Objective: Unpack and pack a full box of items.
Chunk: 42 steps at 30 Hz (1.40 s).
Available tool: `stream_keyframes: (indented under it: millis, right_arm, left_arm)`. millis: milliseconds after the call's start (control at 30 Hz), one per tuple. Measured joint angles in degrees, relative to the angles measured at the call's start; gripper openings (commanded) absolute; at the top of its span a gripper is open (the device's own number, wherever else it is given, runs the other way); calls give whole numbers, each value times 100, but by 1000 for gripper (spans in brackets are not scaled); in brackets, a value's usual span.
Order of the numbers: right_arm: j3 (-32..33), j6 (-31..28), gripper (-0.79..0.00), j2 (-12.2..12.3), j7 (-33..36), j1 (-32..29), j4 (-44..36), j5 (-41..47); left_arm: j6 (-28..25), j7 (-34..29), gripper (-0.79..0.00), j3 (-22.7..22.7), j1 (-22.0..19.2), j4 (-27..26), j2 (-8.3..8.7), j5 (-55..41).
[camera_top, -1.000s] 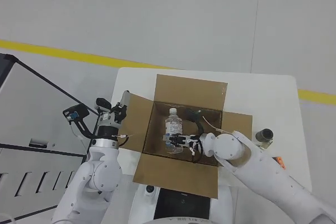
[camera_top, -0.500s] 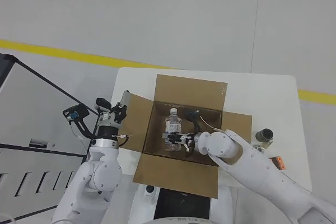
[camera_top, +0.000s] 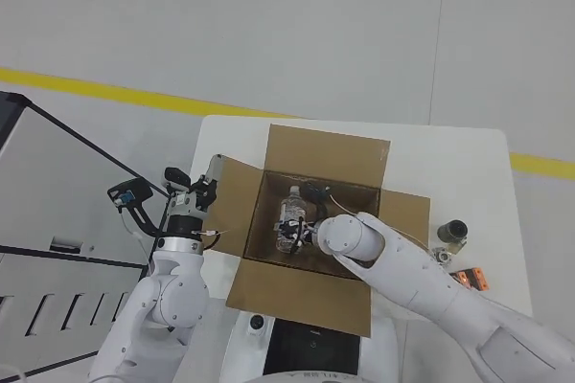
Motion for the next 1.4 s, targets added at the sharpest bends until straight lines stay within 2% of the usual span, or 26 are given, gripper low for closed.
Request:
stream_keyframes:
  millis: [67, 133, 233, 300, 333, 467, 633, 767, 867, 1000, 1100, 1233, 1400]
  right_arm:
    - [-39, 4, -394, -75, 6, 43, 111, 1]
    - [-74, 2, -357, -141, 32, 82, 206, -16]
    - [-104, -22, -151, -222, 68, 126, 308, -46]
    - [-115, -43, -52, -262, 95, 145, 350, -74]
    - [-117, -54, -40, -285, 109, 155, 372, -94]
    - [-94, -71, -25, -332, 196, 171, 411, -156]
    - [-11, -73, -99, -343, 279, 139, 339, -279]
    - [98, -100, -68, -268, 332, 11, 17, -496]
    - [264, -320, -6, -104, 468, -205, -524, -798]
    - [782, -675, -12, 278, 805, -708, -1470, -1296]
    - [1420, -917, -15, 631, 1014, -1306, -2413, -1736]
    - [2619, -1261, -15, 1093, 978, -2505, -3679, -2340]
    - [4125, -1617, -34, 1433, 619, -4081, -4797, -2697]
  left_arm:
    - [0, 0, 0, 0, 0, 0, 0, 0]
    - [0, 0, 0, 0, 0, 0, 0, 0]
    - [0, 0, 0, 0, 0, 0, 0, 0]
    - [0, 0, 0, 0, 0, 0, 0, 0]
    - [0, 0, 0, 0, 0, 0, 0, 0]
    - [0, 0, 0, 0, 0, 0, 0, 0]
    - [0, 0, 0, 0, 0, 0, 0, 0]
    - [0, 0, 0, 0, 0, 0, 0, 0]
    - [0, 0, 0, 0, 0, 0, 0, 0]
    - [0, 0, 0, 0, 0, 0, 0, 0]
    - [0, 0, 0, 0, 0, 0, 0, 0]
    - [0, 0, 0, 0, 0, 0, 0, 0]
    - [0, 0, 0, 0, 0, 0, 0, 0]
